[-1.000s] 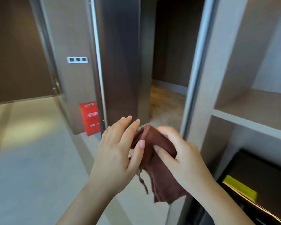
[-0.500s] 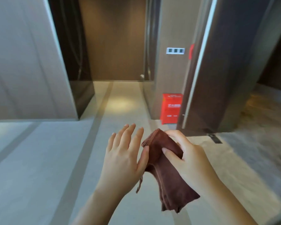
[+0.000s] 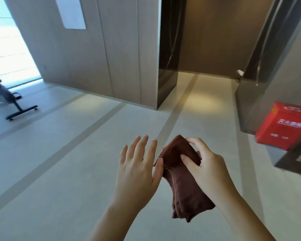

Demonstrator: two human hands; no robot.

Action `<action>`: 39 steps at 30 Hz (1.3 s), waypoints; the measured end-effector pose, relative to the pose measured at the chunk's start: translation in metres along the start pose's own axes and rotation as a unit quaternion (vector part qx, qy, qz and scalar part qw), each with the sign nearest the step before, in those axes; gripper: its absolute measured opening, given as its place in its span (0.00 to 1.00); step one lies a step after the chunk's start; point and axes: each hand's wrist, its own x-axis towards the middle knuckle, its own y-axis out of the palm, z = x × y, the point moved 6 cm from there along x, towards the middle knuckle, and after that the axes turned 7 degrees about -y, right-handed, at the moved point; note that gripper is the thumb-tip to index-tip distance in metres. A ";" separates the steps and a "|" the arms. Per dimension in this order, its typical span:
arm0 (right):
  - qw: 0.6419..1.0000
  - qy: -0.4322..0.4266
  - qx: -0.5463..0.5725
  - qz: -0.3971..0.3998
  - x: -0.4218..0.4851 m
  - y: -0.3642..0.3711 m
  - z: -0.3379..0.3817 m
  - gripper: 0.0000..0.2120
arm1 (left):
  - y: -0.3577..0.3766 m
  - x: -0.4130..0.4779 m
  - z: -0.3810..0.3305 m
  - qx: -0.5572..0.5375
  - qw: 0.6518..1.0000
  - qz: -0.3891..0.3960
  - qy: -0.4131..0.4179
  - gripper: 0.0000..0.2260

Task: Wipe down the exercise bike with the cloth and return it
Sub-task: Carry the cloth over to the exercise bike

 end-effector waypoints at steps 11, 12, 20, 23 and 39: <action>0.997 -0.057 0.017 0.040 0.174 0.090 -0.017 0.16 | 0.066 0.124 0.094 0.071 0.995 -0.020 -0.061 0.17; 0.997 -0.062 0.017 0.047 0.193 0.095 -0.018 0.16 | 0.073 0.138 0.101 0.074 0.994 -0.019 -0.073 0.16; 0.982 -0.153 0.000 0.109 0.321 0.173 0.002 0.17 | 0.103 0.221 0.188 0.110 0.979 -0.050 -0.164 0.16; 0.975 -0.172 0.011 0.142 0.354 0.217 0.018 0.17 | 0.103 0.235 0.231 0.130 0.970 -0.054 -0.197 0.17; 0.951 -0.221 0.090 0.197 0.550 0.502 0.208 0.15 | 0.047 0.351 0.578 0.163 0.939 -0.121 -0.276 0.17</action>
